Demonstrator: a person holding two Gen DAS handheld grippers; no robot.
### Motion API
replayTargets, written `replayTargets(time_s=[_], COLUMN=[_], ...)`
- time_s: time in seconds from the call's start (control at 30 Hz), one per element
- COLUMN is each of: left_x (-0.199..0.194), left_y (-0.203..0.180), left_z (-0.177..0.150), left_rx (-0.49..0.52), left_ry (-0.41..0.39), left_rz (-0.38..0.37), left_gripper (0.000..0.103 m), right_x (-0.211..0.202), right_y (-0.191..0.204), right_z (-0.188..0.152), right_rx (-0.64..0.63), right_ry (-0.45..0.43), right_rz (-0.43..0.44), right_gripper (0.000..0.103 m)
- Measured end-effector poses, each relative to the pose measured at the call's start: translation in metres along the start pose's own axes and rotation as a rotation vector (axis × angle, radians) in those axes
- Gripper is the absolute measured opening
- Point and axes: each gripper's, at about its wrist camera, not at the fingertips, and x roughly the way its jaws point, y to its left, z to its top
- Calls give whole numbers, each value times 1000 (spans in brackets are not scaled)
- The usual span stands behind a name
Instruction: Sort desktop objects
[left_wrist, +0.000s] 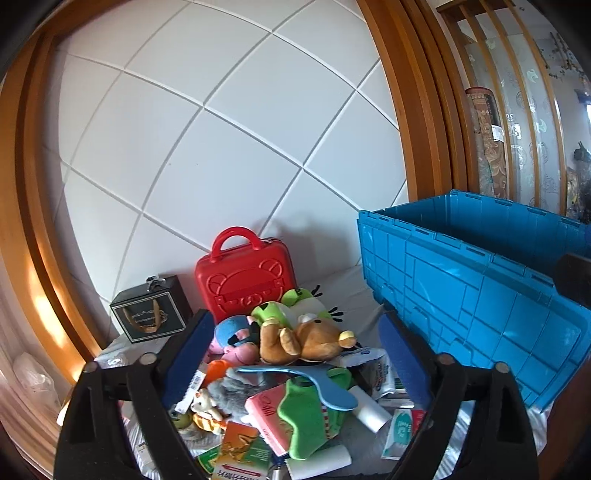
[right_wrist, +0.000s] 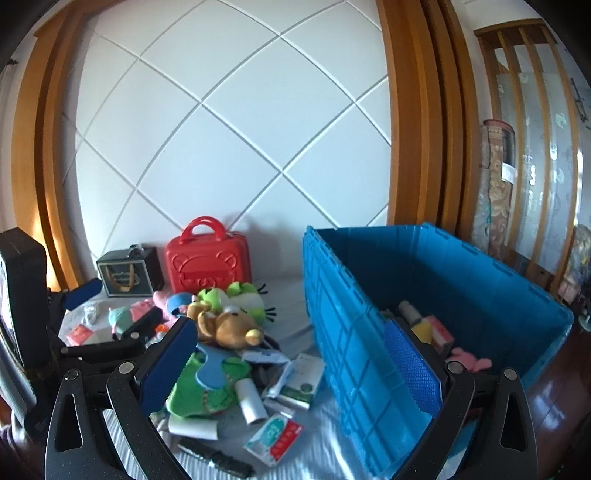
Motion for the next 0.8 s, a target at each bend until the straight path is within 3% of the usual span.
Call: replayTargets(time_s=[0.23, 0.6, 0.8], left_x=[-26, -81, -108], left_y=[-4, -48, -79], left_z=[-13, -25, -25], left_rx=[8, -67, -14], left_ry=[-25, -30, -80], left_rz=[59, -24, -72], left_gripper=[102, 103, 103], right_x=[-26, -84, -116], right_y=[-3, -34, -57], right_z=[-27, -53, -66], right_rx=[32, -31, -1], right_ry=[-10, -48, -55], right_rz=[-36, -76, -141], right_gripper=[102, 102, 102])
